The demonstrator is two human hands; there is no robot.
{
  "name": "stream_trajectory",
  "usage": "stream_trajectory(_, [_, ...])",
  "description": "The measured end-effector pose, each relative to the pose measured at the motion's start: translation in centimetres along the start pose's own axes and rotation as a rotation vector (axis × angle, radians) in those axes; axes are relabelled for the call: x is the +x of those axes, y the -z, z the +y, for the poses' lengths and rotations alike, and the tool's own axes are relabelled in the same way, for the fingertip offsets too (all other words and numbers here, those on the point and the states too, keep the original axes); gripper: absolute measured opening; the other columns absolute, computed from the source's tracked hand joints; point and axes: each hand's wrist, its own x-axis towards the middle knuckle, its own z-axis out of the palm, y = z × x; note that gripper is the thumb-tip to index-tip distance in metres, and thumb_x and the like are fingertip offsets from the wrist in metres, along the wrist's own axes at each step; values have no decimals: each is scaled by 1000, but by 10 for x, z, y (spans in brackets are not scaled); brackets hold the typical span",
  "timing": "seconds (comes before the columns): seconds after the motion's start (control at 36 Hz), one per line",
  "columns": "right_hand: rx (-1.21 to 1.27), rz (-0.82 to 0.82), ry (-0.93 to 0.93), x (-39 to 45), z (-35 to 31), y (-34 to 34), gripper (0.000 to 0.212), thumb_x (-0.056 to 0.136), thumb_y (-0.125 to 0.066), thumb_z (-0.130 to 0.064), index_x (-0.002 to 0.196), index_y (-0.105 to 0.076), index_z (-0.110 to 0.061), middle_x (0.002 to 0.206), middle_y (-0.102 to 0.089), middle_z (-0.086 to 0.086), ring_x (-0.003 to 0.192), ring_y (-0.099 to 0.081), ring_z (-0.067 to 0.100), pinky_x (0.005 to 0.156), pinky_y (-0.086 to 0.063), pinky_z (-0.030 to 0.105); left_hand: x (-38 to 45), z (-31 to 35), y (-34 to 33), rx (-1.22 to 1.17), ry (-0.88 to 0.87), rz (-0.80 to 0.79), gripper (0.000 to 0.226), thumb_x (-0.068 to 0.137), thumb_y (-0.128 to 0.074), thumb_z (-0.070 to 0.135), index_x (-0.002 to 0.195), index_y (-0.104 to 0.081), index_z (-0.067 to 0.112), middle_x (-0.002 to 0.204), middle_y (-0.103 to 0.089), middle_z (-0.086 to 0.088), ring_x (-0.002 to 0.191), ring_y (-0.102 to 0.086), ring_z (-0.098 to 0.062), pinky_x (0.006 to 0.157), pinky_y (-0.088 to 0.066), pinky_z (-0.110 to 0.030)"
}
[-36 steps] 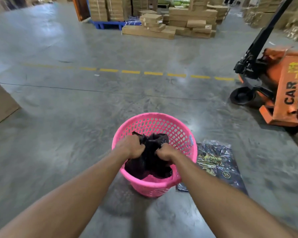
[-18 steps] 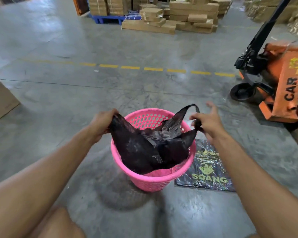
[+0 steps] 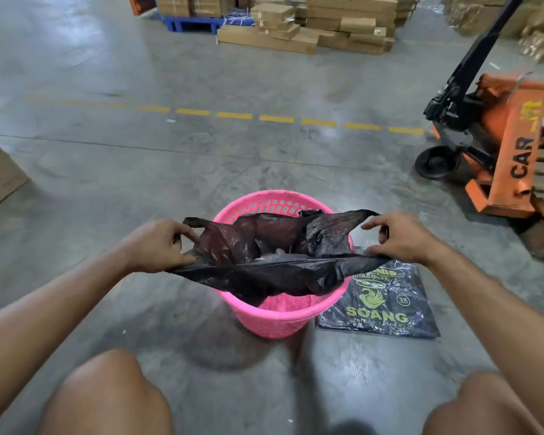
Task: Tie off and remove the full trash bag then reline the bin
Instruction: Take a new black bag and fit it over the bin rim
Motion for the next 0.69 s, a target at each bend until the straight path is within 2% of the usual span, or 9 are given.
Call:
stream_trajectory(0.08, [-48,-45,19,-9,5,-1,75,60,-88,-42,126,-58,-21,70,-64,-9,71,-62,20,71,-45,33,-13,-9,-7,190,-48,-35,81,58,-72,65,133,-59,36,72,-60,11,59,-53,-1,56,-33,-16])
stream_trajectory(0.14, [-81,-50,35,-20,8,-5,84,52,-82,-59,123,-50,-27,70,-66,-8,72,-63,20,72,-52,38,-24,-21,-18,215,-93,-36,105,52,-68,75,144,-50,27,83,-56,10,66,-50,-5,61,-32,-20])
stream_trajectory(0.28, [-248,-157,74,-47,16,-42,91,47,-67,-75,120,-31,-34,86,-67,-5,84,-63,29,78,-54,44,-50,-25,-48,268,-130,-85,117,61,-84,67,154,-31,20,110,-48,8,74,-51,-2,67,-36,-8])
stream_trajectory(0.36, [-463,-199,110,-54,18,-64,94,49,-62,-76,125,-28,-31,116,-70,-2,104,-68,30,80,-54,38,-51,-29,-66,371,-85,-53,128,54,-74,85,154,-28,18,128,-53,2,110,-66,-19,72,-39,-24])
stream_trajectory(0.42, [-562,-184,125,-53,21,-75,99,56,-62,-78,133,-29,-26,127,-67,-4,107,-69,28,76,-53,37,-46,-34,-76,429,-73,9,138,44,-57,100,152,-27,20,132,-52,2,114,-68,-26,77,-53,-39])
stream_trajectory(0.5, [-474,-177,26,-39,28,-79,95,58,-68,-76,129,-32,-24,119,-69,1,104,-70,31,76,-51,37,-35,-36,-79,419,-44,76,136,41,-57,101,147,-30,20,132,-53,-1,109,-69,-34,74,-56,-46])
stream_trajectory(0.58, [-154,-130,-72,-16,36,-71,63,66,-74,-61,110,-48,-24,89,-71,1,90,-69,31,74,-50,36,-15,-38,-68,217,-7,94,120,49,-82,78,145,-38,19,126,-52,-6,102,-68,-30,81,-49,-39])
stream_trajectory(0.67, [214,-99,-156,13,38,-64,16,87,-72,-30,84,-70,-15,79,-75,8,76,-71,31,69,-52,34,12,-49,-53,20,-33,58,82,55,-77,69,129,-47,56,112,-54,-6,81,-64,-15,87,-51,-32])
stream_trajectory(0.69, [317,-92,-208,22,36,-62,19,91,-67,-24,76,-72,-14,76,-76,11,71,-70,29,65,-50,32,22,-50,-49,-64,-20,67,67,56,-75,66,118,-50,68,106,-55,-6,79,-60,-14,86,-52,-30])
